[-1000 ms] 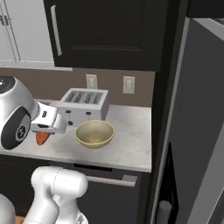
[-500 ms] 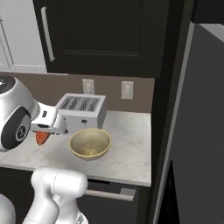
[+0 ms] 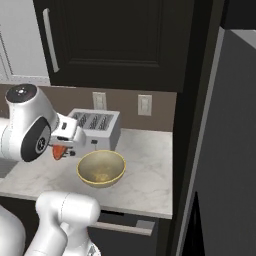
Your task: Take the sweet potato, orange, and garlic from the freezer and place them in the bowl on the counter.
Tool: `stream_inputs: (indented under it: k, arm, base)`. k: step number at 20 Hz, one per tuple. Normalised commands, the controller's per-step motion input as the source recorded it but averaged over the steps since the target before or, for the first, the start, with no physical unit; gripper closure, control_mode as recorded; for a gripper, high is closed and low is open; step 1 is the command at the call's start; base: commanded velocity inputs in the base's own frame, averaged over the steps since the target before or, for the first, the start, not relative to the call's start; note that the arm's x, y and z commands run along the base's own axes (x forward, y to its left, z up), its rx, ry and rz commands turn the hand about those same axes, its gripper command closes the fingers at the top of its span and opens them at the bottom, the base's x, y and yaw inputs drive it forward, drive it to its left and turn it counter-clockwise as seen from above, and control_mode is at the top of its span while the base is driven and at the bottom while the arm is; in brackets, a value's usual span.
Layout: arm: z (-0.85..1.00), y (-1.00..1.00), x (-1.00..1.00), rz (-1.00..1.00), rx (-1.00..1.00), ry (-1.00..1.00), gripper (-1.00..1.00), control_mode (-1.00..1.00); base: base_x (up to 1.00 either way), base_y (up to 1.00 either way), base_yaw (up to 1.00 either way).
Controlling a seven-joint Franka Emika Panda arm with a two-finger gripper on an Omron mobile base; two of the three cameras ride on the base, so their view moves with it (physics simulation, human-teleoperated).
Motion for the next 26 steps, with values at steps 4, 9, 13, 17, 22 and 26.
stream_inputs:
  k: [4, 9, 13, 17, 22, 26]
  arm:
    - [-0.34, -0.27, 0.38, 0.0, 0.02, 0.01, 1.0, -1.0]
    - [-0.22, -0.19, 0.4, 0.0, 0.02, 0.03, 1.0, -1.0]
    - [-0.26, -0.16, 0.37, 0.0, 0.02, 0.06, 1.0, -1.0]
    - [-0.52, -0.05, 0.21, 0.0, 0.0, 0.08, 1.0, -1.0]
    - [-0.69, 0.0, 0.1, 0.0, 0.0, 0.06, 1.0, -1.0]
    - [-0.69, 0.0, 0.12, 0.0, 0.0, 0.02, 1.0, -1.0]
  base:
    - [0.0, 0.0, 0.0]
    - [0.0, 0.0, 0.0]
    - [0.0, 0.0, 0.0]
    - [0.0, 0.0, 0.0]
    - [0.0, 0.0, 0.0]
    - [0.0, 0.0, 0.0]
